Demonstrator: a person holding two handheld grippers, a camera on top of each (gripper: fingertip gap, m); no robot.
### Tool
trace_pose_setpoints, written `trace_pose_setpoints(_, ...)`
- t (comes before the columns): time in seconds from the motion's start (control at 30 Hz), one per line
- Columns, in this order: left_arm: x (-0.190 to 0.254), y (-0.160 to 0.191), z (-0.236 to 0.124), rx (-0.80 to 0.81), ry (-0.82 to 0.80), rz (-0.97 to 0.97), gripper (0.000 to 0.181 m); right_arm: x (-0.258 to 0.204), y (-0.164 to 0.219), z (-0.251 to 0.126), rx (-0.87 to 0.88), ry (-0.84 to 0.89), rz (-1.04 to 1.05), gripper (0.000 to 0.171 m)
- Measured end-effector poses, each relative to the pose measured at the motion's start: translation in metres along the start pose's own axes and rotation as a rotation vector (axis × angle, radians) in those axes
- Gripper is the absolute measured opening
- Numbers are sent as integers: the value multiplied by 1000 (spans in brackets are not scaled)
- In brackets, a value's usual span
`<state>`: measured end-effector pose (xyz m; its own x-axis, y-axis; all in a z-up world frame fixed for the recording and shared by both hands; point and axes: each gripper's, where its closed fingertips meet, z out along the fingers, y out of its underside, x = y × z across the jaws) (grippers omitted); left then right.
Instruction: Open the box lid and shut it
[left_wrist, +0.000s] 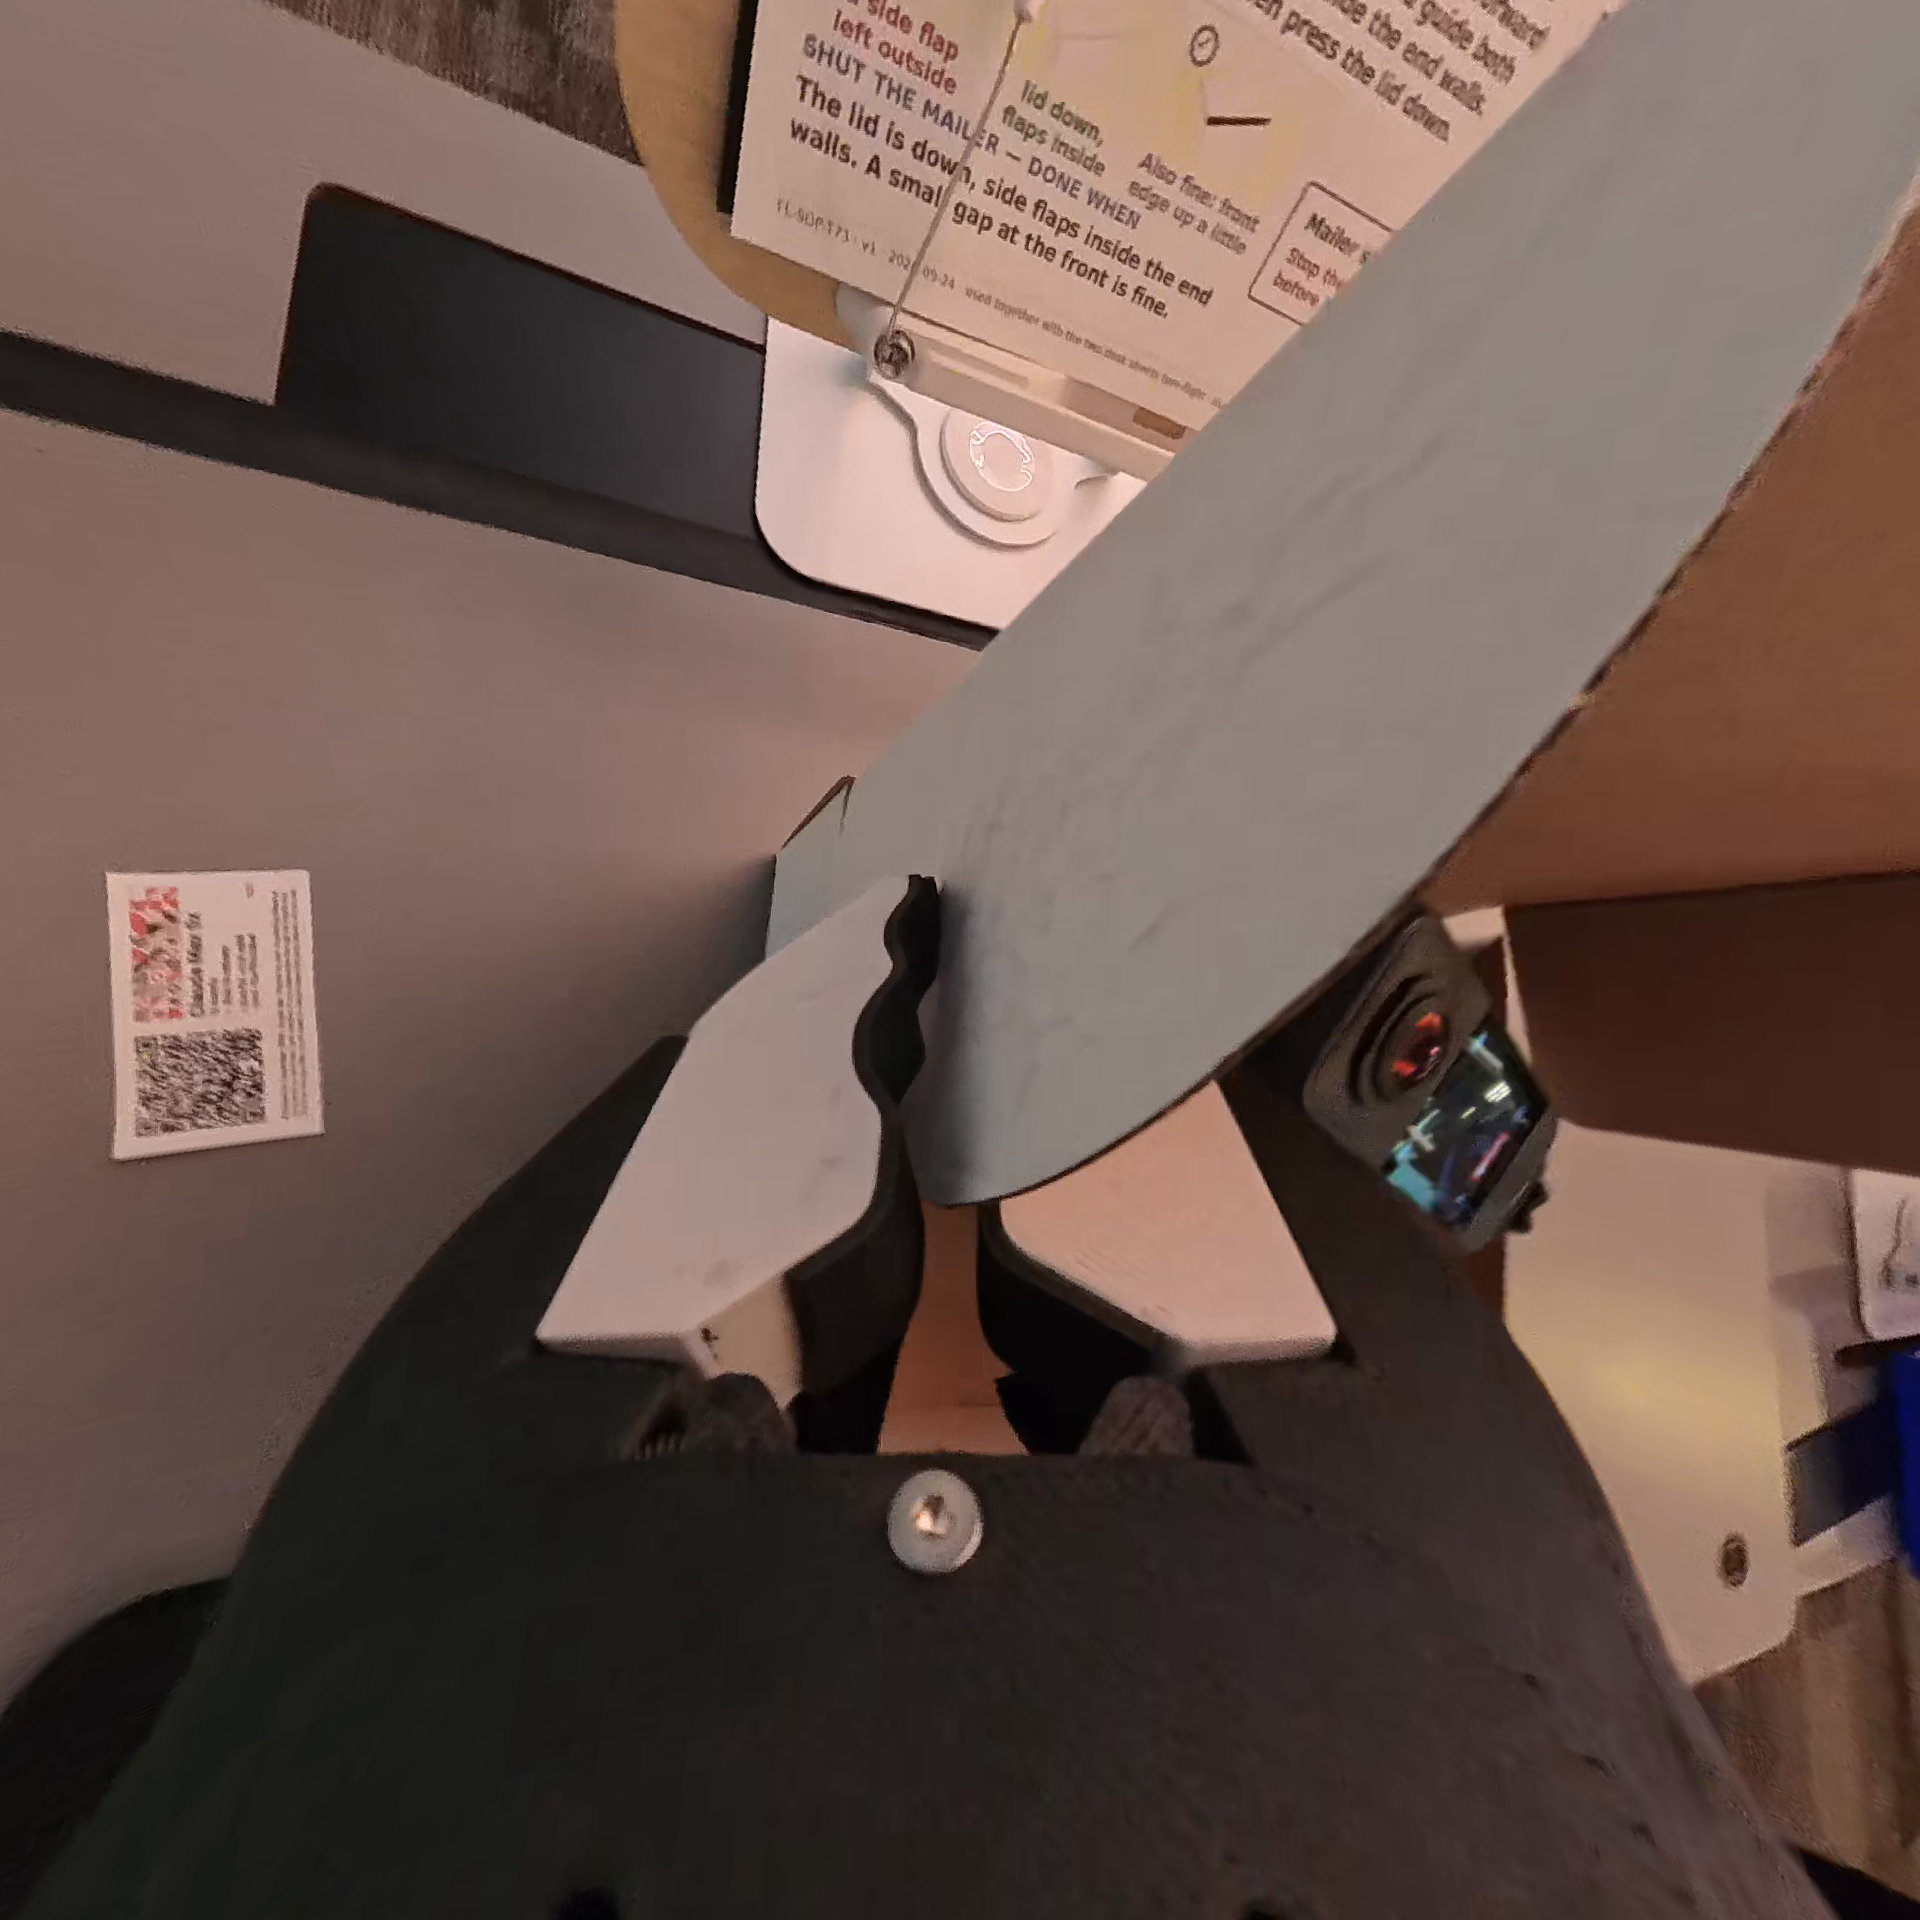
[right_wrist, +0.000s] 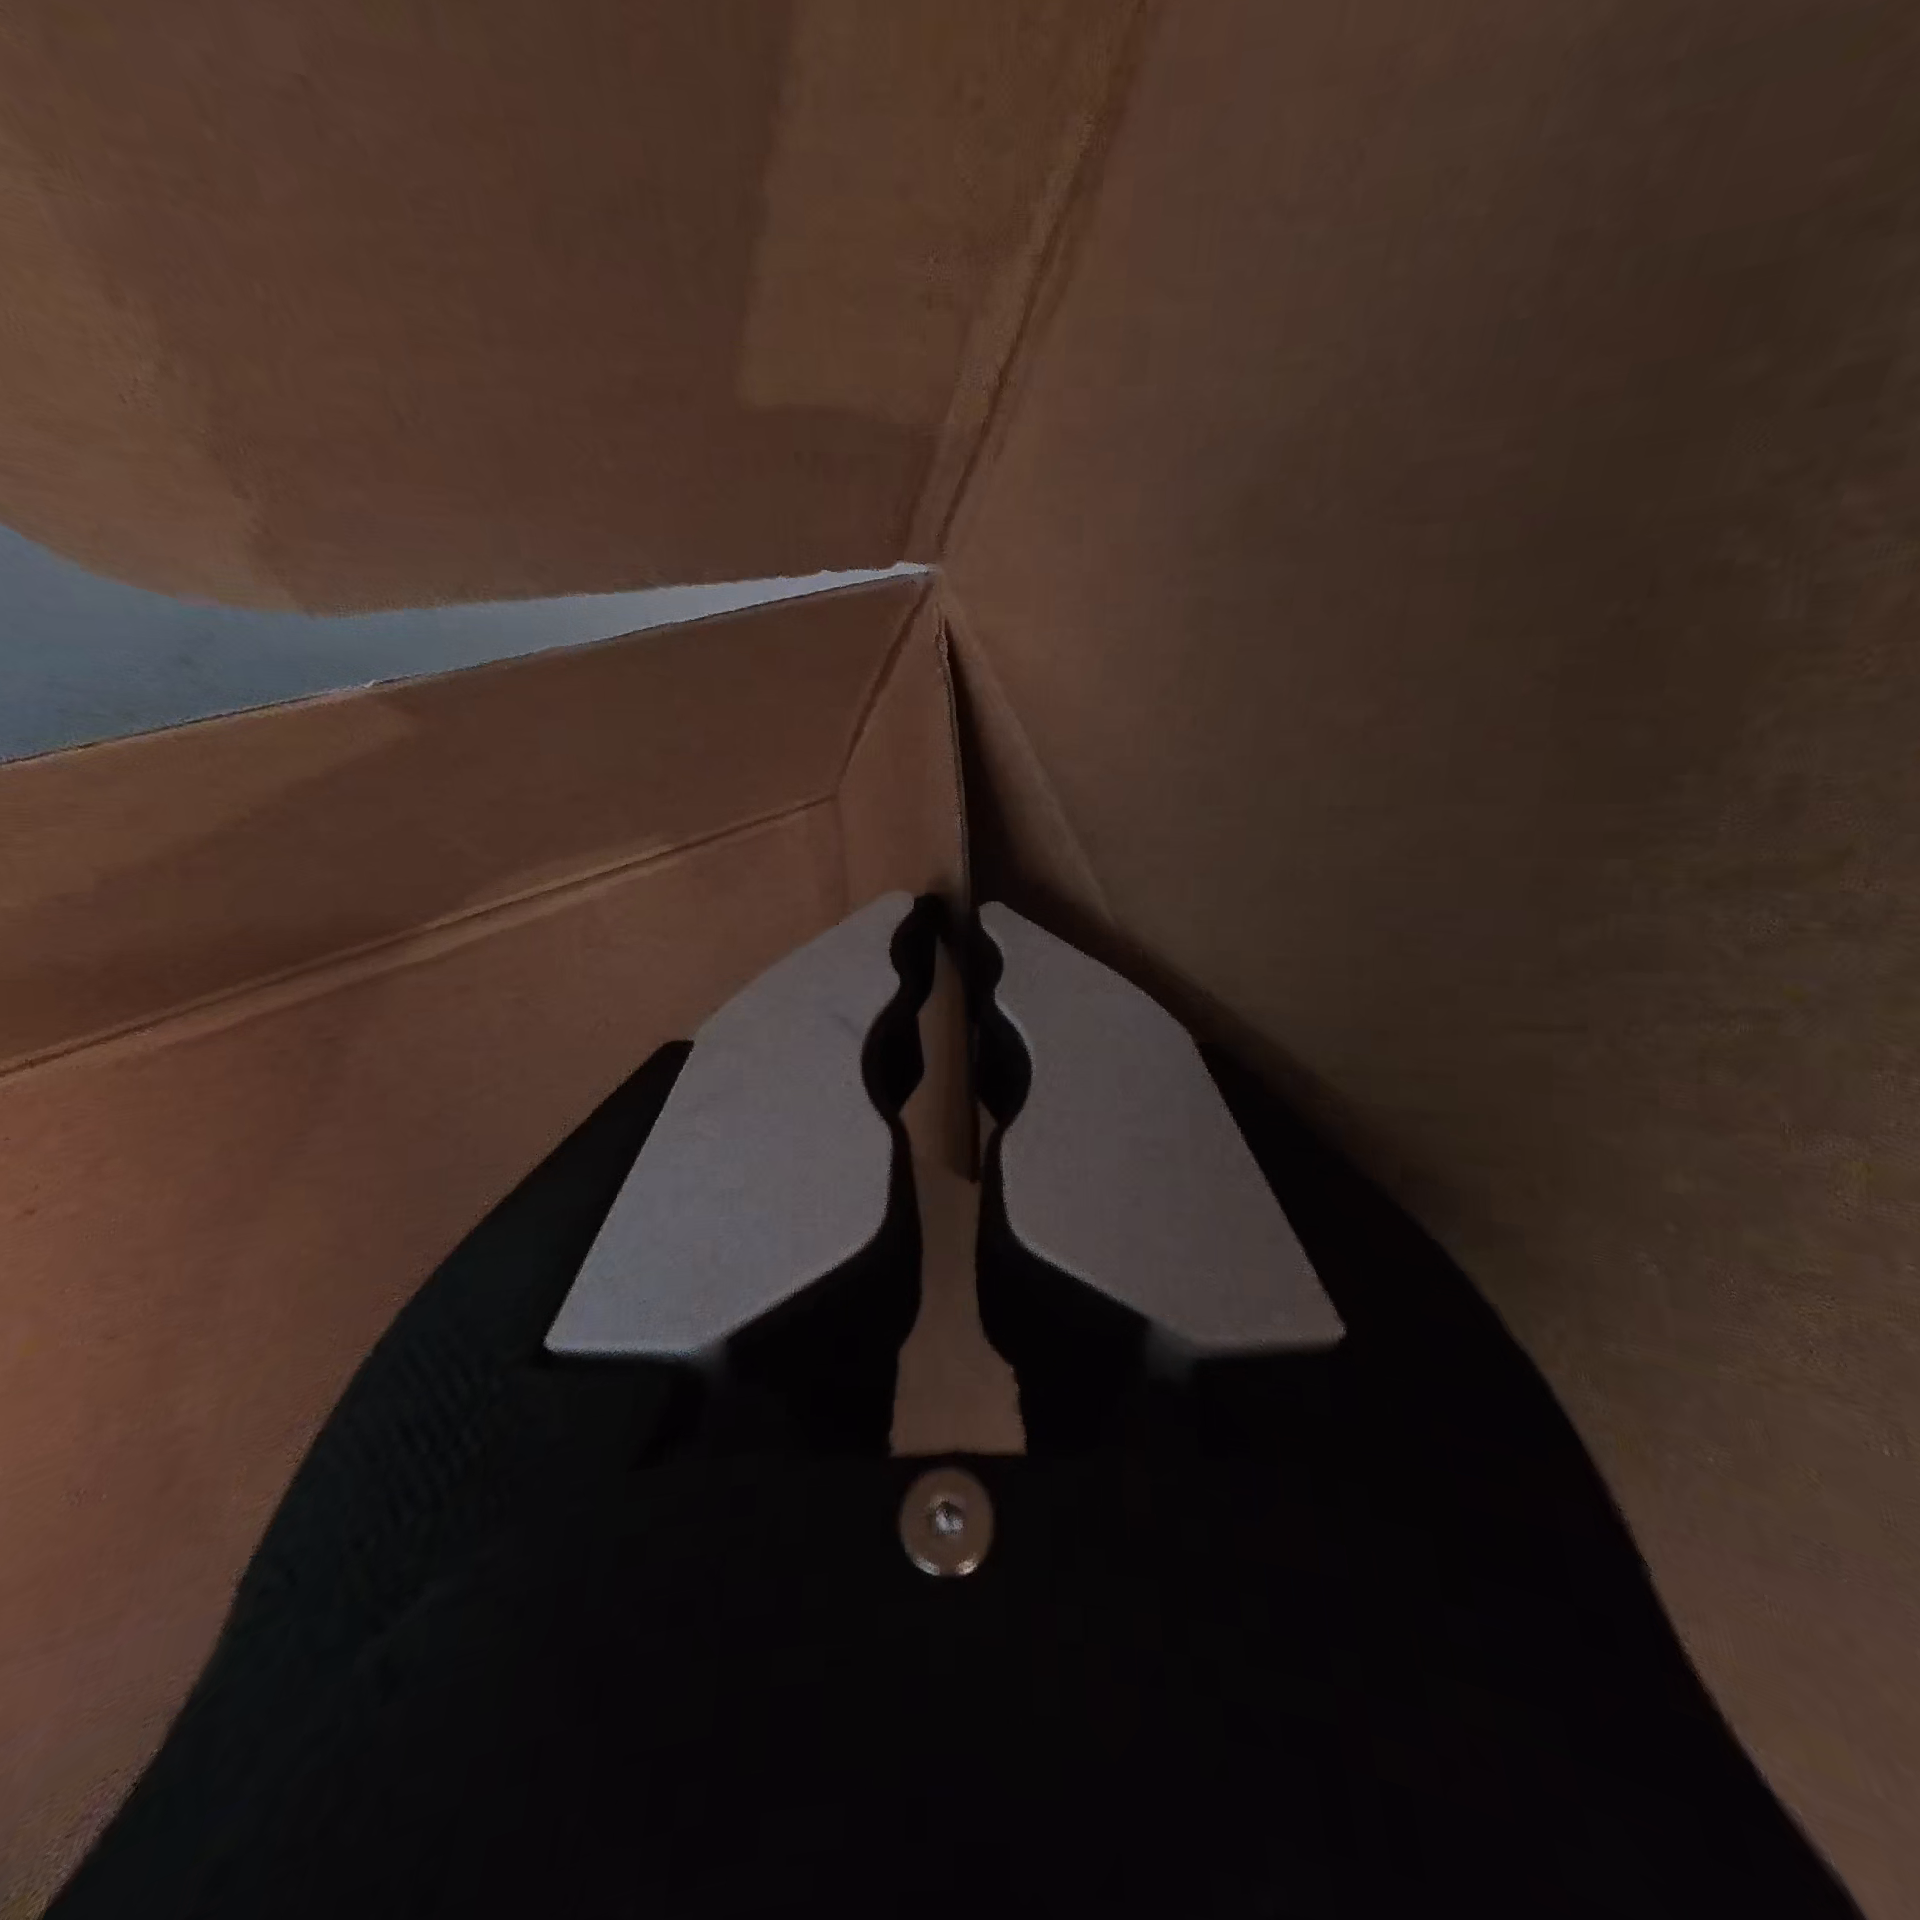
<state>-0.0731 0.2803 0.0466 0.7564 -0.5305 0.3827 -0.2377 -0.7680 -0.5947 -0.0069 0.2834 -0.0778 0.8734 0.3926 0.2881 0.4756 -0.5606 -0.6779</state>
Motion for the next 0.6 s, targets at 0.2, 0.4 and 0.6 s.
trace_pose_setpoints(0.2,9,2,6,53,-25,-129,6,7,2,2,-7,39,-5,6)
trace_pose_setpoints(0.4,11,7,9,130,-39,-166,6,11,4,1,-2,48,-1,6)
trace_pose_setpoints(0.6,2,23,9,265,35,-143,8,13,6,1,-9,66,-26,6)
